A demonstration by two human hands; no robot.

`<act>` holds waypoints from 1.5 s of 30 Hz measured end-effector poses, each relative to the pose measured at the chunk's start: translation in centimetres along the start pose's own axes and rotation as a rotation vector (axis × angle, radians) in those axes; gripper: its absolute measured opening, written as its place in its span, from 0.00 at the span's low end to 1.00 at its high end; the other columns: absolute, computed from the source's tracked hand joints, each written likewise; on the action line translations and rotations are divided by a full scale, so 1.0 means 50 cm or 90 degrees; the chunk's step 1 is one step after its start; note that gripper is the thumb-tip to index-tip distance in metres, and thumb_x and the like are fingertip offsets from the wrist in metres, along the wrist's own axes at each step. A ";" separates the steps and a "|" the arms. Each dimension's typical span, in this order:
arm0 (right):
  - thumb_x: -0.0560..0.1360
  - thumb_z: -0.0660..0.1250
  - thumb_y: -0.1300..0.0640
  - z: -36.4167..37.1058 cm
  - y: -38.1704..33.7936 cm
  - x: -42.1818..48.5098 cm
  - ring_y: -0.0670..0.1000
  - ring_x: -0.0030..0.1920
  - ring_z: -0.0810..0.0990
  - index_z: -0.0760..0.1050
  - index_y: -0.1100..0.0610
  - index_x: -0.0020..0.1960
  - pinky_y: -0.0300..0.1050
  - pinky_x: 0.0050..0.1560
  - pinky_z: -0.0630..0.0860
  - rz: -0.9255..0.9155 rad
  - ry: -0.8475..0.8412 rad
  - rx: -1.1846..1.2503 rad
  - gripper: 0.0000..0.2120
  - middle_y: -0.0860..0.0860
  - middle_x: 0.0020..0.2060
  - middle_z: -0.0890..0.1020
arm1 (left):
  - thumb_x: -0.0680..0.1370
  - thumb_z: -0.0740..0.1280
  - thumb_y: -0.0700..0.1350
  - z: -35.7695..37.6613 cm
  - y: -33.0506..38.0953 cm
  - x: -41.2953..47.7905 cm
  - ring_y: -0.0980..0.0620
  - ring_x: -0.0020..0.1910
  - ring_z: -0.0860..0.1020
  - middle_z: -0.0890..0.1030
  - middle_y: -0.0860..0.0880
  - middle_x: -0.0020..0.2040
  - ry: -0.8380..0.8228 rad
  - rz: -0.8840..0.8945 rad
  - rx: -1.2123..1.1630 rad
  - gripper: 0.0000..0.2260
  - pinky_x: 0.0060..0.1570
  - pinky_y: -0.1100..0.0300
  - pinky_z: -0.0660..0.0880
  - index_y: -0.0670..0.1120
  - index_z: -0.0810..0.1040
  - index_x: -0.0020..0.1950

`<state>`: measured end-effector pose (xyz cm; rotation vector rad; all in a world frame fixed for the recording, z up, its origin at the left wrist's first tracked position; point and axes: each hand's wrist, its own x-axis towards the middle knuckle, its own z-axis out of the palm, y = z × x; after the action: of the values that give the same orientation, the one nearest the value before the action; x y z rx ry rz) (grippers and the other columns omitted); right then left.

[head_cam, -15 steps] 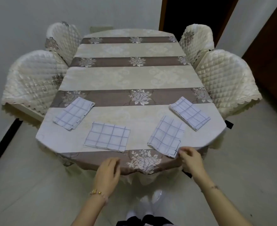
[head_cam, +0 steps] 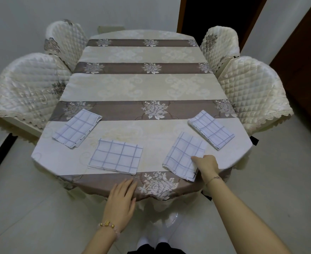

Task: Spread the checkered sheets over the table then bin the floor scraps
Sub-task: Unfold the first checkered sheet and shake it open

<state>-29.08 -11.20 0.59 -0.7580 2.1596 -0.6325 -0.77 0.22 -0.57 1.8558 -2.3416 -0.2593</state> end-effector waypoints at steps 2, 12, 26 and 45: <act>0.69 0.68 0.50 0.012 -0.006 -0.002 0.61 0.49 0.79 0.76 0.61 0.43 0.47 0.43 0.75 -0.002 0.013 -0.064 0.14 0.57 0.45 0.81 | 0.70 0.55 0.48 0.001 -0.001 0.000 0.47 0.54 0.82 0.82 0.46 0.56 0.007 -0.003 -0.011 0.22 0.61 0.55 0.62 0.44 0.82 0.57; 0.74 0.67 0.60 -0.020 0.018 -0.052 0.51 0.32 0.65 0.62 0.57 0.37 0.38 0.30 0.66 -0.121 -0.067 0.283 0.14 0.52 0.29 0.65 | 0.68 0.64 0.45 -0.006 0.001 0.003 0.48 0.53 0.82 0.83 0.47 0.56 -0.022 -0.003 -0.009 0.18 0.62 0.52 0.69 0.44 0.82 0.56; 0.74 0.68 0.60 -0.007 -0.034 -0.255 0.43 0.46 0.82 0.79 0.48 0.50 0.32 0.43 0.78 -0.383 -0.241 0.264 0.09 0.43 0.46 0.84 | 0.77 0.65 0.45 -0.167 0.174 0.128 0.63 0.61 0.73 0.75 0.59 0.61 -0.023 -0.196 -0.830 0.16 0.62 0.66 0.70 0.52 0.72 0.65; 0.75 0.67 0.57 0.006 -0.063 -0.257 0.54 0.47 0.81 0.79 0.60 0.45 0.51 0.52 0.80 -0.304 -0.291 0.278 0.06 0.53 0.42 0.83 | 0.79 0.63 0.44 -0.168 0.140 0.131 0.38 0.46 0.80 0.81 0.32 0.47 -0.005 -0.352 -1.025 0.12 0.52 0.42 0.77 0.34 0.79 0.47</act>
<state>-20.84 -4.71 8.64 -1.0574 1.3641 -1.0180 -7.10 -5.00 9.20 1.3426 -0.7407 -1.5496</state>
